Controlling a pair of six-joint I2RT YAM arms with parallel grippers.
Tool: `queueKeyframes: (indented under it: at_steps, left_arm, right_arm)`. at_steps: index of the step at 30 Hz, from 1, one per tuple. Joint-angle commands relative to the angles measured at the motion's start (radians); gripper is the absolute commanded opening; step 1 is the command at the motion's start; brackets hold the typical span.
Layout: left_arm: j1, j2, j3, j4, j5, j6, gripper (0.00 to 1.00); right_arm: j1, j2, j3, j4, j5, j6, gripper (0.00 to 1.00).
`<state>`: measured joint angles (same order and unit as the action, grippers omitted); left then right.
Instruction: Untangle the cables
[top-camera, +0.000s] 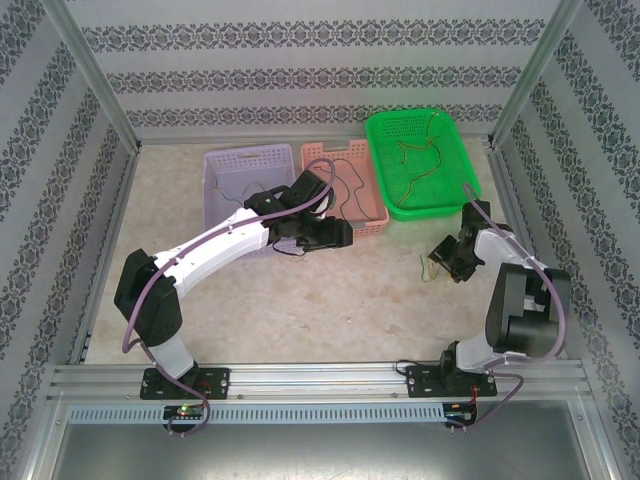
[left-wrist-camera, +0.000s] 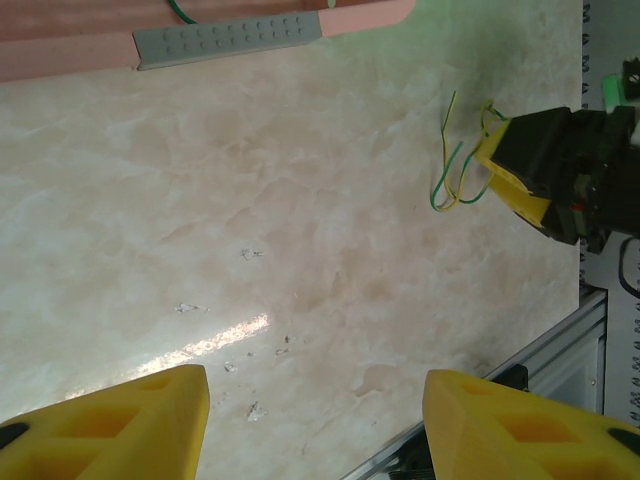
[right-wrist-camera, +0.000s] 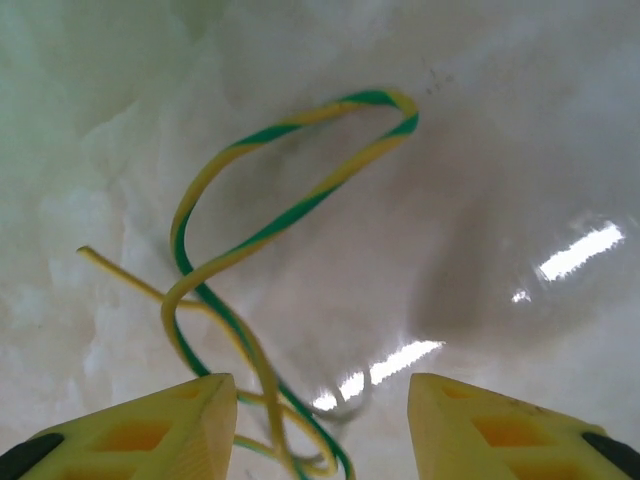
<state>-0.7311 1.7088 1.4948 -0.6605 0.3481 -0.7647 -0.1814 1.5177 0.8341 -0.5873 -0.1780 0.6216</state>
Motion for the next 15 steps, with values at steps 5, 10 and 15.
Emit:
queueKeyframes:
  at_steps: [5,10,15]
  left_arm:
    - [0.001,0.000,0.026,0.007,0.006,-0.008,0.58]
    - [0.001,-0.001,0.025,0.013,0.008,-0.016,0.57]
    - [0.002,-0.007,0.046,0.021,0.021,-0.036,0.58]
  right_arm:
    - [-0.008,0.049,0.003,0.090,-0.060,-0.039,0.29]
    - [-0.004,-0.013,-0.042,0.127,-0.069,-0.036,0.00]
    - [0.054,-0.188,-0.065,0.075,-0.055,-0.044,0.00]
